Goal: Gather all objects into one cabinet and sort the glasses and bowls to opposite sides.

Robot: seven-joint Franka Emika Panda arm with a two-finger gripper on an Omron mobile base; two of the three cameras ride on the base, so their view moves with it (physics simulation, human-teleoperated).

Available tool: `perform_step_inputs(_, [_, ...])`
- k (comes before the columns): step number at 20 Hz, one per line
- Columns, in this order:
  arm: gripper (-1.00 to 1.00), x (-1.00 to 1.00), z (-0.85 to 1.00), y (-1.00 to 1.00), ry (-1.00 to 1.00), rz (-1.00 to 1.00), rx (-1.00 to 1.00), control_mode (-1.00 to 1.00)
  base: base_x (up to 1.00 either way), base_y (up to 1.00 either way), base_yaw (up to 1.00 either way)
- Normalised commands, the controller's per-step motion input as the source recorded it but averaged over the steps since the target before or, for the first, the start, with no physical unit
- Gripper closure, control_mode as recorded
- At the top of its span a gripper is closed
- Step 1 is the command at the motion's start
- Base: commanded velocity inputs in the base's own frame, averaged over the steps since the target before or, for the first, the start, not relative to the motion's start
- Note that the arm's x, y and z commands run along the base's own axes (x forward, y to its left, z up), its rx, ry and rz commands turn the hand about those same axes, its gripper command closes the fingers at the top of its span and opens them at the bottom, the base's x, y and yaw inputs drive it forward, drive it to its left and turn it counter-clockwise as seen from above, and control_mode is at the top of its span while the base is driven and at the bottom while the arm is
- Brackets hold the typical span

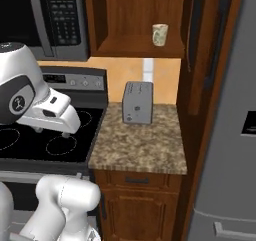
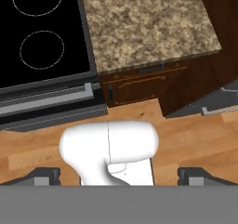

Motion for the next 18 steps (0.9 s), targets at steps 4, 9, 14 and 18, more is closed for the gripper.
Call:
perform_step_inputs(4, [-1.0, 0.0, 0.0, 0.0, 0.0, 0.0, 0.0, 1.0, 0.24, -0.38, 0.27])
perform_step_inputs(9, [-1.0, 0.0, 0.0, 0.0, 0.0, 0.0, 0.0, 1.0, 0.27, -0.48, 0.12])
perform_step_inputs(14, [-1.0, 0.0, 0.0, 0.0, 0.0, 0.0, 0.0, 1.0, 0.4, -0.5, 0.04])
perform_step_inputs(18, [-1.0, 0.0, 0.0, 0.0, 0.0, 0.0, 0.0, 1.0, 0.37, -0.3, 0.0])
